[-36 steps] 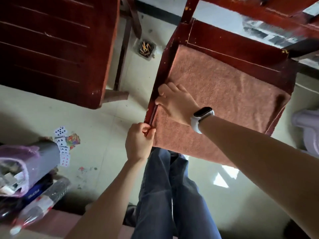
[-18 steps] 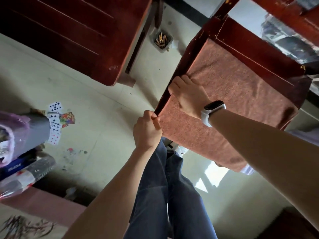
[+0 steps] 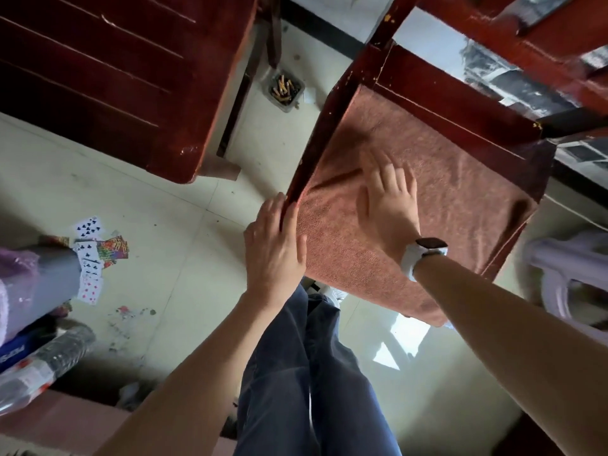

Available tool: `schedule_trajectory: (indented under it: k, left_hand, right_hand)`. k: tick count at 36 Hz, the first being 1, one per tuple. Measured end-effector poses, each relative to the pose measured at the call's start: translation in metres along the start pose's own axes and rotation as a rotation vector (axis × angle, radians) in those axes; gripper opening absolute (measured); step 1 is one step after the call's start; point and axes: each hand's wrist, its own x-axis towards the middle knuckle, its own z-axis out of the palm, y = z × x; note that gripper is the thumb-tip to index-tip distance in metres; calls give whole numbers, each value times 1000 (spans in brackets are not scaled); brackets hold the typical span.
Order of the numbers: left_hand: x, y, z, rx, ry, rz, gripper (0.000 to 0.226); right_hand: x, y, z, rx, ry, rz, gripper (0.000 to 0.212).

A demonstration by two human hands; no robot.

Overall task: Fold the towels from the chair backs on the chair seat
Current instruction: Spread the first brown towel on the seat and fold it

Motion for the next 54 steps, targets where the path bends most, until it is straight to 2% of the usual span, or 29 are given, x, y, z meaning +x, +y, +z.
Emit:
schedule_trajectory:
  k: [5, 9, 13, 19, 26, 28, 30, 32, 34, 36, 40, 45, 48, 51, 54]
  left_hand:
    - [28, 37, 14, 61, -140, 396, 51]
    - [52, 65, 34, 185, -189, 510, 57]
    - [72, 83, 48, 244, -195, 475, 60]
    - [74, 80, 58, 283, -173, 425, 60]
    - [73, 96, 53, 291, -214, 349, 62]
    - [73, 108, 51, 268, -202, 334, 63]
    - [73, 123, 51, 260, -192, 375, 63]
    - [75, 138, 54, 268, -201, 448, 61]
    - [80, 147, 59, 288, -239, 491, 59]
    - [87, 145, 64, 314, -273, 488, 58]
    - [103, 121, 59, 357, -308, 552, 58]
    - [130, 97, 32, 352, -258, 423, 54]
    - [155, 91, 13, 370, -253, 306, 54]
    - [176, 88, 0, 393, -284, 338, 51]
    - [191, 86, -7, 378, -215, 383, 49]
  right_hand:
    - [-31, 51, 1, -12, -35, 164, 58]
    - [-48, 82, 0, -29, -9, 291, 57]
    - [-57, 112, 4, -66, -60, 377, 58]
    - [-60, 169, 2, -118, -73, 305, 54]
    - [-70, 224, -22, 95, 26, 607, 54]
    - [-80, 222, -30, 68, 64, 586, 54]
    - [-91, 211, -33, 34, 75, 475, 53]
    - [-102, 199, -25, -11, 17, 329, 53]
    - [-112, 194, -12, -54, -80, 277, 56]
    - [-117, 200, -3, -45, -135, 330, 59]
    - [-117, 208, -2, 18, -127, 376, 61]
    - [-101, 206, -20, 128, 61, 523, 50]
    - [-81, 209, -29, 125, 67, 457, 47]
    - [-60, 207, -32, 53, 61, 403, 49]
    - [-45, 203, -38, -6, 64, 470, 45]
